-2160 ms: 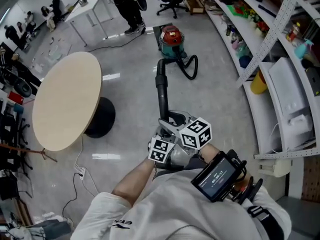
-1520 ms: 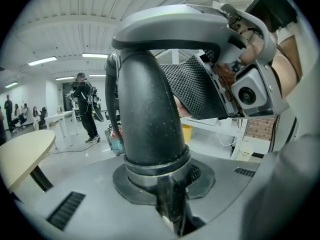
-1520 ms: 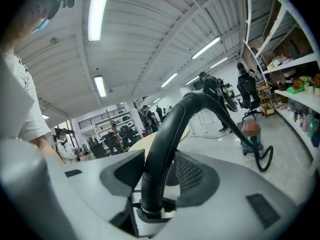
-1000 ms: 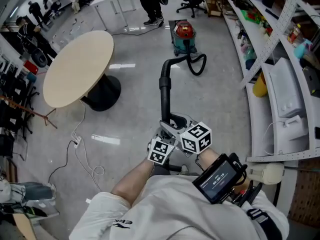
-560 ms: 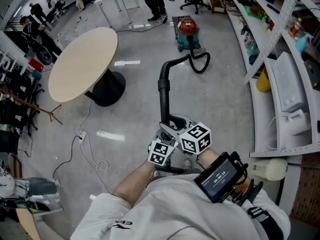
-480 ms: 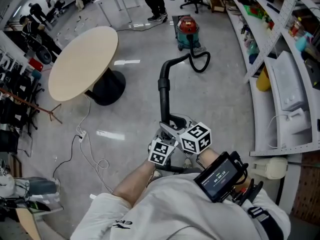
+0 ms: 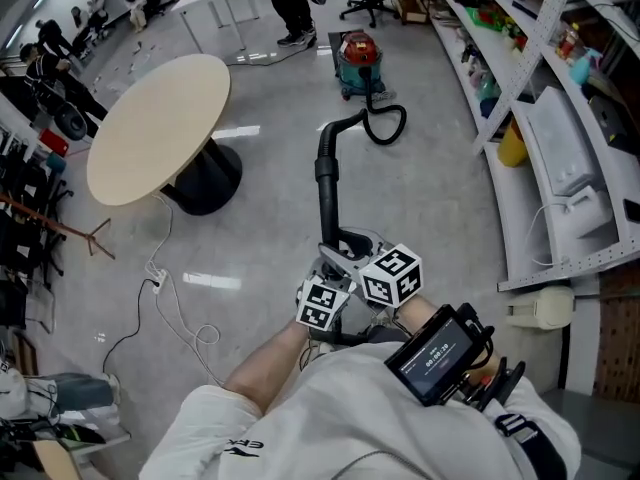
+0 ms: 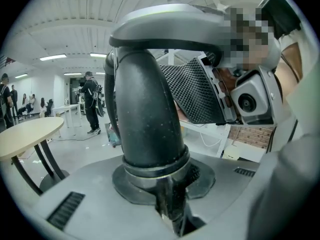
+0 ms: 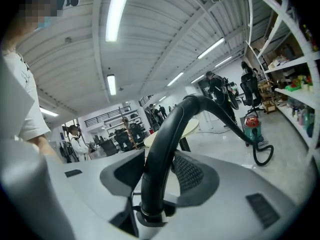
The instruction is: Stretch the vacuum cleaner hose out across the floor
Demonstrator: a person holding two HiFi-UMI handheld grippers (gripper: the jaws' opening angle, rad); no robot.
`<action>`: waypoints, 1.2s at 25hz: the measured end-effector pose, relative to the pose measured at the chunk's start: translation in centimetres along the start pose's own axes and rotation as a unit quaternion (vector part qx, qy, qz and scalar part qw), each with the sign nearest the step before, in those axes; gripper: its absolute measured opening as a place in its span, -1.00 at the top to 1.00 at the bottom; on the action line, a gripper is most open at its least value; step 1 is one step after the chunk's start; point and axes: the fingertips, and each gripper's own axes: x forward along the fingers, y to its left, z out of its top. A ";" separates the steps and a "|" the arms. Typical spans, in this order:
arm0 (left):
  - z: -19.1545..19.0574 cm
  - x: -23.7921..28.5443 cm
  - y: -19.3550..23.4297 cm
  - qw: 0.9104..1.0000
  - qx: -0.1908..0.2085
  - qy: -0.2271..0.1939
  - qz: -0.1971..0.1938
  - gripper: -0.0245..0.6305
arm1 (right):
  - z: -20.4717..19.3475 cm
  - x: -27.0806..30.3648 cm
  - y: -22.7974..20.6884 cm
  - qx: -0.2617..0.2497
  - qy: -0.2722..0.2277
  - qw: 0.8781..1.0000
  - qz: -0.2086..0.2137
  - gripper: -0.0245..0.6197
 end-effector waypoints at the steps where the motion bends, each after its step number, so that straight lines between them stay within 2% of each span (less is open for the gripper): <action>1: -0.2 -0.8 0.0 1.000 0.002 -0.001 -0.004 0.73 | -0.2 0.2 0.8 -0.001 -0.001 1.000 -0.004 0.38; 10: -4.3 -8.1 -0.3 1.000 0.023 -0.003 -0.017 0.73 | -3.5 1.6 8.1 -0.006 0.002 1.000 -0.021 0.38; 18: -7.2 -12.5 -1.1 1.000 0.015 0.001 -0.016 0.73 | -6.2 2.4 12.6 -0.003 0.020 1.000 -0.013 0.38; 25: -8.1 -13.4 -2.4 1.000 0.012 0.007 0.008 0.72 | -7.3 1.2 13.9 -0.007 0.033 0.999 0.010 0.38; 30: -7.5 -12.1 -5.7 1.000 0.014 0.014 0.020 0.72 | -7.7 -2.5 13.1 -0.004 0.029 0.999 0.022 0.38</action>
